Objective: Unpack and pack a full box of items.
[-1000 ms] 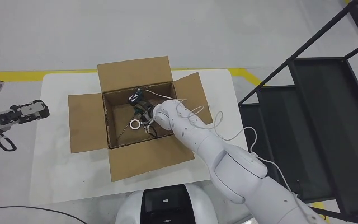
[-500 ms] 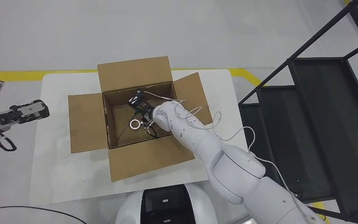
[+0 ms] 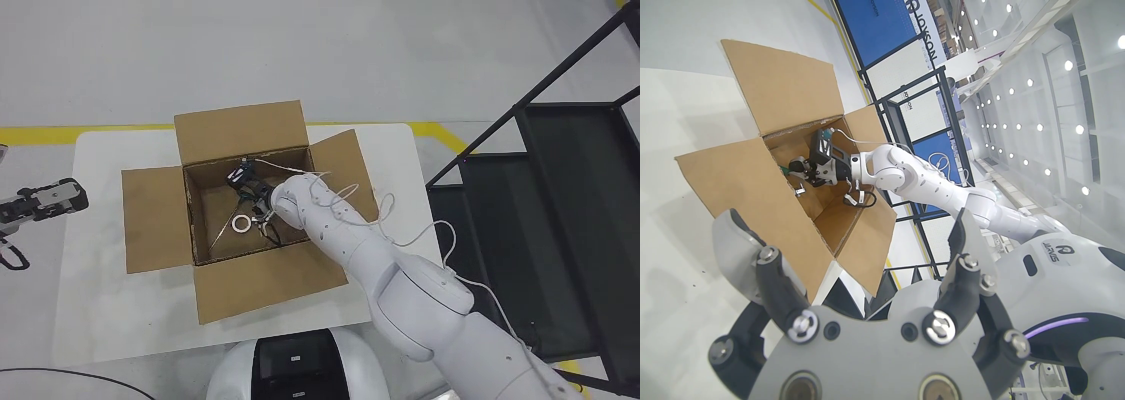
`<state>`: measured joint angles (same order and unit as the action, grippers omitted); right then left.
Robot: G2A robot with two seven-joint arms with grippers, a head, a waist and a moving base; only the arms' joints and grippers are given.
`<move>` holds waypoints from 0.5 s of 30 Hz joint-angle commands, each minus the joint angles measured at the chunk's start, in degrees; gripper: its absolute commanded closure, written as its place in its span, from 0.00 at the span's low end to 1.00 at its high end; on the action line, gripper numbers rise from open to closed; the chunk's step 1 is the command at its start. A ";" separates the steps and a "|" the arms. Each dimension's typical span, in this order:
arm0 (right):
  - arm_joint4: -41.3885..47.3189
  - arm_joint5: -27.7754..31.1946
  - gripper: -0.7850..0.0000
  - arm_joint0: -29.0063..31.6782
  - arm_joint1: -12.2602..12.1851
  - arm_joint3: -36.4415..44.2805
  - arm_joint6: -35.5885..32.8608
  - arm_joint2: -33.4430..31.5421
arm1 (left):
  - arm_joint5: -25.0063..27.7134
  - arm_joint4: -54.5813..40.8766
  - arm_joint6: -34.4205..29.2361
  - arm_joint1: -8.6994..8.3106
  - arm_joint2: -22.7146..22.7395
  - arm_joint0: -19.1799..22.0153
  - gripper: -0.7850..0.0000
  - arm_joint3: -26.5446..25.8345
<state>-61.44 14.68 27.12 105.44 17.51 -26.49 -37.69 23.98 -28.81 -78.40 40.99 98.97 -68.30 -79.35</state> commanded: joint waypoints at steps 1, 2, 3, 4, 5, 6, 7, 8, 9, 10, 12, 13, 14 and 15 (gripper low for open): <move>-0.10 0.11 1.00 -0.37 -0.26 0.48 -0.49 -0.29 | 0.00 0.00 0.00 0.00 0.00 0.00 0.00 0.00; -0.07 0.23 1.00 -0.53 -0.43 0.81 -0.79 -0.50 | 0.00 0.00 0.00 0.00 0.00 0.00 0.00 0.00; 0.03 0.35 1.00 -0.68 -0.62 1.26 -1.14 -0.75 | 0.00 0.00 0.00 0.00 0.00 0.00 0.00 0.00; 0.09 0.51 1.00 -0.76 -0.83 1.78 -1.45 -1.00 | 0.00 0.00 0.00 0.00 0.00 0.00 0.00 0.00; 0.12 0.61 1.00 -0.77 -1.07 2.27 -1.76 -1.25 | 0.00 0.00 0.00 0.00 0.00 0.00 0.00 0.00; 0.22 0.72 1.00 -0.71 -1.33 2.81 -2.02 -1.56 | 0.00 0.00 0.00 0.00 0.00 0.00 0.00 0.00; 0.21 0.84 1.00 -0.62 -1.60 3.42 -2.32 -1.82 | 0.00 0.00 0.00 0.00 0.00 0.00 0.00 0.00; 0.15 0.93 1.00 -0.46 -1.88 4.03 -2.66 -2.08 | 0.00 0.00 0.00 0.00 0.00 0.00 0.00 0.00; 0.14 1.15 1.00 -0.23 -2.18 4.65 -3.18 -2.34 | 0.00 0.00 0.00 0.00 0.00 0.00 0.00 0.00; 0.01 1.68 1.00 0.04 -2.49 5.18 -4.15 -2.52 | 0.00 0.00 0.00 0.00 0.00 0.00 0.00 0.00; -0.46 2.36 1.00 0.44 -3.15 6.41 -6.39 -2.89 | 0.00 0.00 0.00 0.00 0.00 0.00 0.00 0.00; -0.68 2.57 1.00 0.71 -3.51 7.03 -7.57 -3.10 | 0.00 0.00 0.00 0.00 0.00 0.00 0.00 0.00; -1.06 2.73 1.00 1.02 -3.86 7.71 -8.81 -3.25 | 0.00 0.00 0.00 0.00 0.00 0.00 0.00 0.00; -1.24 2.73 1.00 1.41 -4.21 8.52 -9.78 -3.50 | 0.00 0.00 0.00 0.00 0.00 0.00 0.00 0.00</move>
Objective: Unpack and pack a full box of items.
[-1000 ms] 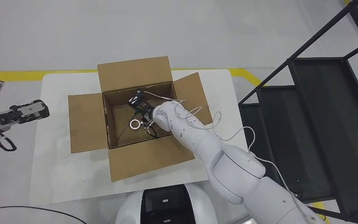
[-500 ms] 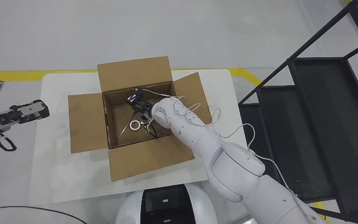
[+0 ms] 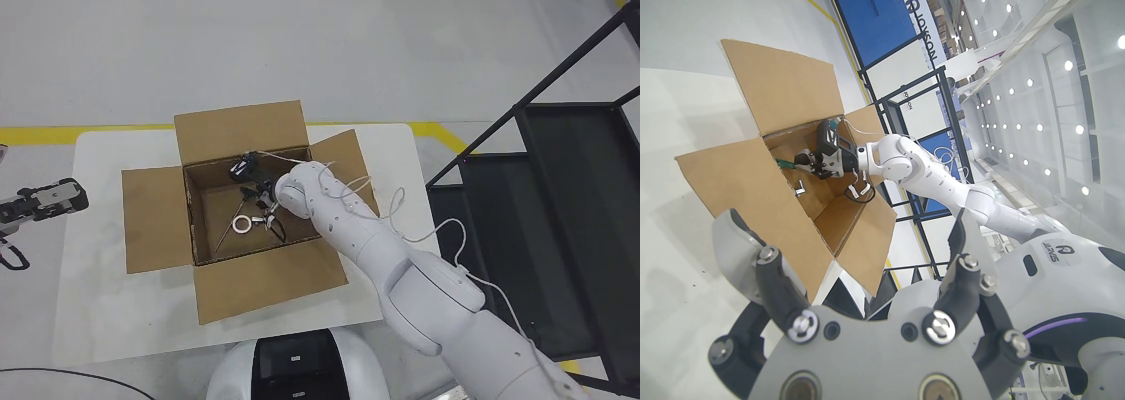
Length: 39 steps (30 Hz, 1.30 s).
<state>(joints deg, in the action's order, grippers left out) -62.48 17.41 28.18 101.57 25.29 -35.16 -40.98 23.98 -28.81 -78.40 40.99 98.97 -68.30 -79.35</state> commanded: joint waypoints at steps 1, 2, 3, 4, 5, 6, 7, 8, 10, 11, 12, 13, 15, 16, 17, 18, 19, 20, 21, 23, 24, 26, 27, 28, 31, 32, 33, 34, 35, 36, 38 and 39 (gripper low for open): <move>-0.21 -0.05 1.00 0.81 -0.70 1.58 -1.96 -0.57 | 0.00 0.00 0.00 0.00 0.00 0.00 0.00 0.00; -0.45 -0.17 1.00 1.28 -1.06 2.40 -2.94 -0.83 | 0.00 0.00 0.00 0.00 0.00 0.00 0.00 0.00; -0.70 -0.44 1.00 1.75 -1.42 3.39 -3.68 -1.12 | 0.00 0.00 0.00 0.00 0.00 0.00 0.00 0.00; -0.76 -0.72 1.00 2.29 -1.77 4.47 -4.30 -1.49 | 0.00 0.00 0.00 0.00 0.00 0.00 0.00 0.00; -0.88 -1.03 1.00 2.86 -2.12 5.53 -4.96 -1.85 | 0.00 0.00 0.00 0.00 0.00 0.00 0.00 0.00; -0.96 -1.32 1.00 3.41 -2.47 6.66 -5.60 -2.24 | 0.00 0.00 0.00 0.00 0.00 0.00 0.00 0.00; -1.05 -1.59 0.62 3.98 -2.82 7.84 -6.09 -2.66 | 0.00 0.00 0.00 0.00 0.00 0.00 0.00 0.00; -1.25 -1.89 0.00 4.55 -3.18 9.01 -6.55 -3.07 | 0.00 0.00 0.00 0.00 0.00 0.00 0.00 0.00; -1.84 -2.24 0.00 5.69 -3.89 11.32 -7.39 -3.81 | 0.00 0.00 0.00 0.00 0.00 0.00 0.00 0.00; -2.13 -2.40 0.00 6.23 -4.24 12.44 -7.59 -4.23 | 0.00 0.00 0.00 0.00 0.00 0.00 0.00 0.00; -2.53 -2.49 0.00 6.74 -4.58 13.52 -7.81 -4.58 | 0.00 0.00 0.00 0.00 0.00 0.00 0.00 0.00; -2.88 -2.56 0.00 7.23 -4.89 14.53 -7.87 -4.95 | 0.00 0.00 0.00 0.00 0.00 0.00 0.00 0.00; -3.62 -2.79 0.00 8.17 -5.43 16.28 -7.66 -5.56 | 0.00 0.00 0.00 0.00 0.00 0.00 0.00 0.00; -3.91 -2.79 0.00 8.62 -5.64 16.99 -7.48 -5.81 | 0.00 0.00 0.00 0.00 0.00 0.00 0.00 0.00; -4.30 -2.79 0.00 8.99 -5.84 17.55 -7.25 -5.99 | 0.00 0.00 0.00 0.00 0.00 0.00 0.00 0.00; -4.64 -2.79 0.00 9.33 -5.99 17.97 -7.04 -6.13 | 0.00 0.00 0.00 0.00 0.00 0.00 0.00 0.00; -4.90 -2.65 0.00 9.60 -6.12 18.36 -6.69 -6.24 | 0.00 0.00 0.00 0.00 0.00 0.00 0.00 0.00; -5.06 -2.65 0.10 9.82 -6.22 18.63 -6.13 -6.41 | 0.00 0.00 0.00 0.00 0.00 0.00 0.00 0.00; -5.17 -2.66 0.23 10.00 -6.30 18.74 -5.66 -6.54 | 0.00 0.00 0.00 0.00 0.00 0.00 0.00 0.00; -5.43 -2.55 0.55 10.14 -6.37 18.78 -4.74 -6.62 | 0.00 0.00 0.00 0.00 0.00 0.00 0.00 0.00; -5.44 -2.57 0.61 10.15 -6.36 18.70 -4.14 -6.67 | 0.00 0.00 0.00 0.00 0.00 0.00 0.00 0.00; -5.48 -2.69 0.71 10.11 -6.29 18.17 -2.92 -6.67 | 0.00 0.00 0.00 0.00 0.00 0.00 0.00 0.00; -5.52 -2.91 0.76 10.05 -6.24 17.74 -2.29 -6.65 | 0.00 0.00 0.00 0.00 0.00 0.00 0.00 0.00; -5.56 -3.01 0.82 9.97 -6.16 17.27 -1.82 -6.57 | 0.00 0.00 0.00 0.00 0.00 0.00 0.00 0.00; -5.57 -3.08 0.84 9.58 -5.87 15.73 -0.80 -6.21 | 0.00 0.00 0.00 0.00 0.00 0.00 0.00 0.00; -5.49 -3.06 0.85 9.42 -5.75 15.23 -0.56 -6.09 | 0.00 0.00 0.00 0.00 0.00 0.00 0.00 0.00; -5.42 -3.00 0.84 9.25 -5.62 14.72 -0.40 -5.94 | 0.00 0.00 0.00 0.00 0.00 0.00 0.00 0.00; -5.36 -2.93 0.83 9.04 -5.48 14.18 -0.25 -5.78 | 0.00 0.00 0.00 0.00 0.00 0.00 0.00 0.00; -5.34 -2.83 0.83 8.82 -5.34 13.60 -0.07 -5.60 | 0.00 0.00 0.00 0.00 0.00 0.00 0.00 0.00; -5.32 -2.61 0.83 8.58 -5.18 12.95 0.06 -5.38 | 0.00 0.00 0.00 0.00 0.00 0.00 0.00 0.00; -5.08 -2.25 0.80 8.04 -4.82 11.67 0.51 -4.98 | 0.00 0.00 0.00 0.00 0.00 0.00 0.00 0.00; -4.96 -2.06 0.79 7.75 -4.61 11.04 0.66 -4.76 | 0.00 0.00 0.00 0.00 0.00 0.00 0.00 0.00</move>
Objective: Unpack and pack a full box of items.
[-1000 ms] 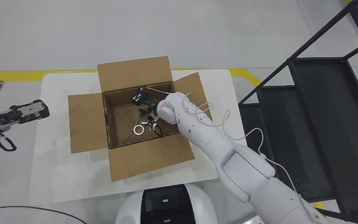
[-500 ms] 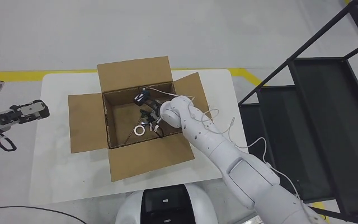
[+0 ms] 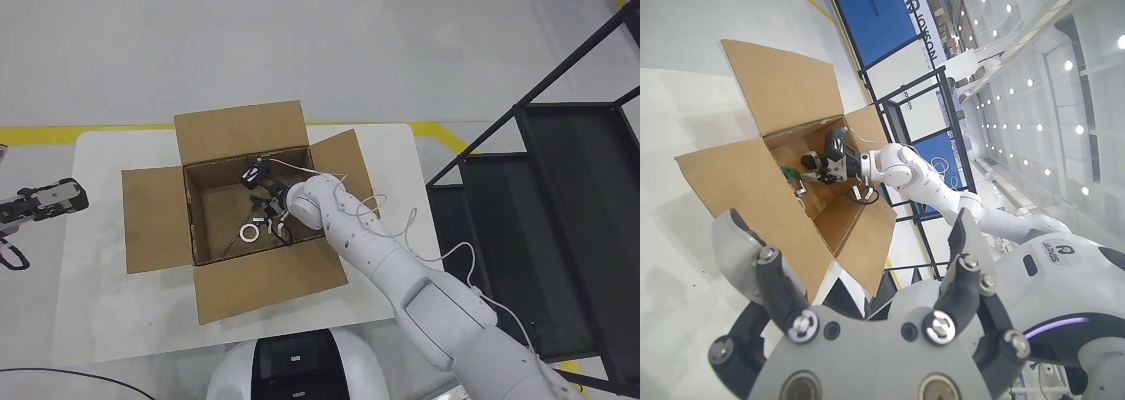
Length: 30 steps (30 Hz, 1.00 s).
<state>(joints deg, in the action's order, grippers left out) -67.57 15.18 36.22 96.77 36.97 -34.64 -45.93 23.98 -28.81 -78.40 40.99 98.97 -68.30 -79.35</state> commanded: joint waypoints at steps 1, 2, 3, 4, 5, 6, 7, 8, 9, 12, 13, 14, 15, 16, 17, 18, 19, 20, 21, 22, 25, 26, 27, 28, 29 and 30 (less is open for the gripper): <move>0.29 0.36 0.78 -0.57 0.40 -1.26 0.27 0.41 | 0.00 0.00 0.00 0.00 0.00 0.00 0.00 0.00; 0.51 0.52 0.76 -0.82 0.62 -1.89 0.47 0.61 | 0.00 0.00 0.00 0.00 0.00 0.00 0.00 0.00; 0.57 0.59 0.75 -1.10 0.83 -2.53 0.64 0.84 | 0.00 0.00 0.00 0.00 0.00 0.00 0.00 0.00; 0.73 0.67 0.75 -1.34 1.05 -3.15 0.82 1.04 | 0.00 0.00 0.00 0.00 0.00 0.00 0.00 0.00; 0.86 0.78 0.73 -1.58 1.27 -3.74 1.02 1.25 | 0.00 0.00 0.00 0.00 0.00 0.00 0.00 0.00; 1.10 0.84 0.72 -1.82 1.49 -4.33 1.24 1.38 | 0.00 0.00 0.00 0.00 0.00 0.00 0.00 0.00; 1.26 0.89 0.71 -2.06 1.69 -4.89 1.49 1.53 | 0.00 0.00 0.00 0.00 0.00 0.00 0.00 0.00; 1.46 0.93 0.67 -2.29 1.90 -5.41 1.65 1.66 | 0.00 0.00 0.00 0.00 0.00 0.00 0.00 0.00; 1.63 0.97 0.66 -2.51 2.09 -5.90 1.84 1.78 | 0.00 0.00 0.00 0.00 0.00 0.00 0.00 0.00; 1.92 1.20 0.65 -3.13 2.61 -7.34 2.34 2.15 | 0.00 0.00 0.00 0.00 0.00 0.00 0.00 0.00; 2.02 1.25 0.65 -3.30 2.77 -7.87 2.51 2.24 | 0.00 0.00 0.00 0.00 0.00 0.00 0.00 0.00; 2.10 1.31 0.66 -3.47 2.93 -8.40 2.72 2.34 | 0.00 0.00 0.00 0.00 0.00 0.00 0.00 0.00; 2.14 1.35 0.67 -3.65 3.08 -8.93 2.86 2.45 | 0.00 0.00 0.00 0.00 0.00 0.00 0.00 0.00; 2.20 1.46 0.67 -3.80 3.26 -9.40 2.99 2.59 | 0.00 0.00 0.00 0.00 0.00 0.00 0.00 0.00; 2.30 1.61 0.68 -3.95 3.44 -9.85 3.06 2.71 | 0.00 0.00 0.00 0.00 0.00 0.00 0.00 0.00; 2.42 1.76 0.69 -4.09 3.62 -10.25 3.18 2.83 | 0.00 0.00 0.00 0.00 0.00 0.00 0.00 0.00; 2.48 1.96 0.68 -4.25 3.81 -10.68 3.23 2.98 | 0.00 0.00 0.00 0.00 0.00 0.00 0.00 0.00; 2.45 2.10 0.68 -4.42 3.99 -11.09 3.26 3.16 | 0.00 0.00 0.00 0.00 0.00 0.00 0.00 0.00; 2.53 2.18 0.67 -4.57 4.17 -11.50 3.33 3.28 | 0.00 0.00 0.00 0.00 0.00 0.00 0.00 0.00; 2.55 2.28 0.67 -4.73 4.35 -11.92 3.41 3.42 | 0.00 0.00 0.00 0.00 0.00 0.00 0.00 0.00; 2.49 2.57 0.65 -5.23 4.83 -13.23 3.52 3.81 | 0.00 0.00 0.00 0.00 0.00 0.00 0.00 0.00; 2.42 2.60 0.65 -5.39 4.98 -13.64 3.59 3.94 | 0.00 0.00 0.00 0.00 0.00 0.00 0.00 0.00; 2.29 2.66 0.65 -5.57 5.14 -14.02 3.58 4.10 | 0.00 0.00 0.00 0.00 0.00 0.00 0.00 0.00; 2.21 2.68 0.66 -5.73 5.29 -14.37 3.65 4.23 | 0.00 0.00 0.00 0.00 0.00 0.00 0.00 0.00; 2.22 2.77 0.68 -5.86 5.44 -14.68 3.78 4.32 | 0.00 0.00 0.00 0.00 0.00 0.00 0.00 0.00; 2.21 2.82 0.73 -6.03 5.57 -15.03 3.90 4.39 | 0.00 0.00 0.00 0.00 0.00 0.00 0.00 0.00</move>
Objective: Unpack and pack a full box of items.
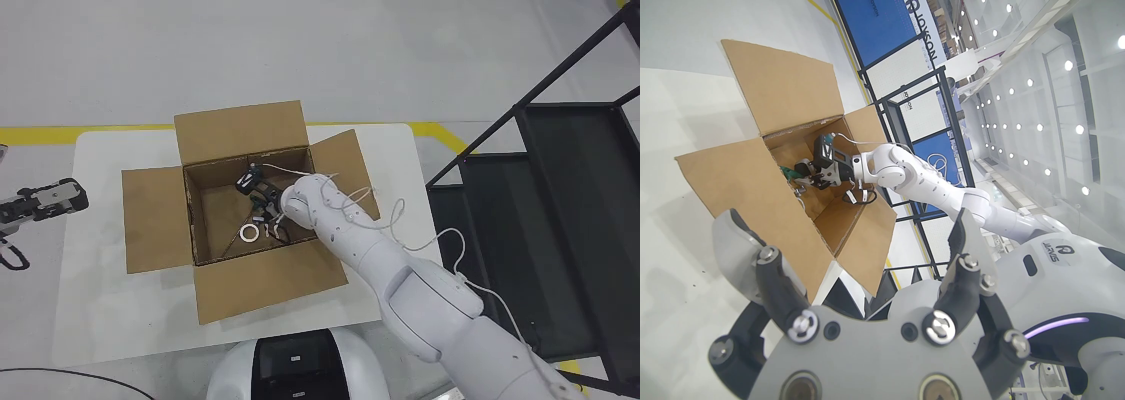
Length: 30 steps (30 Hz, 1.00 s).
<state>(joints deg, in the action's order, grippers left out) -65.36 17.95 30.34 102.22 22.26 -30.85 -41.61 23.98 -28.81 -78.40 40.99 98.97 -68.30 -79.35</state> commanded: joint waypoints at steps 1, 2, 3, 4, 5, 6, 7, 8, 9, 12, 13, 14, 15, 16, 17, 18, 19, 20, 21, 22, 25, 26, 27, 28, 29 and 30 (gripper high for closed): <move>-0.10 0.11 0.82 -0.33 0.26 -0.64 0.16 0.18 | 0.00 0.00 0.00 0.00 0.00 0.00 0.00 0.00; -0.09 0.16 0.93 -0.49 0.39 -0.93 0.26 0.24 | 0.00 0.00 0.00 0.00 0.00 0.00 0.00 0.00; 0.00 0.09 1.00 -0.66 0.51 -1.23 0.36 0.25 | 0.00 0.00 0.00 0.00 0.00 0.00 0.00 0.00; -0.07 0.07 1.00 -0.82 0.63 -1.50 0.48 0.32 | 0.00 0.00 0.00 0.00 0.00 0.00 0.00 0.00; -0.20 0.02 1.00 -0.99 0.73 -1.75 0.54 0.42 | 0.00 0.00 0.00 0.00 0.00 0.00 0.00 0.00; -0.26 0.02 1.00 -1.13 0.83 -1.98 0.63 0.47 | 0.00 0.00 0.00 0.00 0.00 0.00 0.00 0.00; -0.26 0.05 1.00 -1.27 0.92 -2.21 0.66 0.50 | 0.00 0.00 0.00 0.00 0.00 0.00 0.00 0.00; -0.44 0.00 1.00 -1.44 1.00 -2.39 0.59 0.59 | 0.00 0.00 0.00 0.00 0.00 0.00 0.00 0.00; -0.46 0.01 1.00 -1.58 1.07 -2.50 0.59 0.61 | 0.00 0.00 0.00 0.00 0.00 0.00 0.00 0.00; -0.41 -0.06 1.00 -2.14 1.16 -2.59 0.37 0.48 | 0.00 0.00 0.00 0.00 0.00 0.00 0.00 0.00; -0.28 -0.03 1.00 -2.38 1.14 -2.48 0.25 0.34 | 0.00 0.00 0.00 0.00 0.00 0.00 0.00 0.00; -0.11 0.05 1.00 -2.61 1.08 -2.32 0.14 0.15 | 0.00 0.00 0.00 0.00 0.00 0.00 0.00 0.00; 0.26 0.25 1.00 -2.79 0.99 -2.13 0.12 -0.14 | 0.00 0.00 0.00 0.00 0.00 0.00 0.00 0.00; 0.56 0.49 1.00 -2.98 0.85 -1.96 0.01 -0.44 | 0.00 0.00 0.00 0.00 0.00 0.00 0.00 0.00; 0.51 0.71 1.00 -3.20 0.69 -1.75 -0.41 -0.60 | 0.00 0.00 0.00 0.00 0.00 0.00 0.00 0.00; 0.37 0.84 1.00 -3.36 0.51 -1.44 -0.79 -0.74 | 0.00 0.00 0.00 0.00 0.00 0.00 0.00 0.00; 0.36 1.03 1.00 -3.51 0.29 -1.01 -1.14 -0.97 | 0.00 0.00 0.00 0.00 0.00 0.00 0.00 0.00; 0.50 1.19 1.00 -3.60 0.04 -0.56 -1.50 -1.30 | 0.00 0.00 0.00 0.00 0.00 0.00 0.00 0.00; 0.46 1.40 1.00 -3.62 -0.24 -0.06 -2.01 -1.57 | 0.00 0.00 0.00 0.00 0.00 0.00 0.00 0.00; 0.24 1.69 1.00 -3.61 -0.55 0.59 -2.60 -1.78 | 0.00 0.00 0.00 0.00 0.00 0.00 0.00 0.00; -0.29 1.75 1.00 -3.67 -1.77 3.01 -4.40 -2.93 | 0.00 0.00 0.00 0.00 0.00 0.00 0.00 0.00; -0.26 1.50 1.00 -3.56 -2.26 4.18 -4.73 -3.57 | 0.00 0.00 0.00 0.00 0.00 0.00 0.00 0.00; -0.36 1.29 1.00 -3.36 -2.80 5.64 -5.06 -4.23 | 0.00 0.00 0.00 0.00 0.00 0.00 0.00 0.00; -0.24 1.30 1.00 -2.96 -3.38 7.40 -5.42 -5.02 | 0.00 0.00 0.00 0.00 0.00 0.00 0.00 0.00; -0.27 1.71 1.00 -2.37 -4.02 9.30 -5.96 -5.83 | 0.00 0.00 0.00 0.00 0.00 0.00 0.00 0.00; -0.57 2.23 1.00 -1.69 -4.71 11.45 -6.83 -6.60 | 0.00 0.00 0.00 0.00 0.00 0.00 0.00 0.00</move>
<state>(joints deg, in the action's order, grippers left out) -65.70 19.63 27.97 98.21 31.35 -36.86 -47.38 23.98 -28.81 -78.40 40.99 98.97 -68.30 -79.35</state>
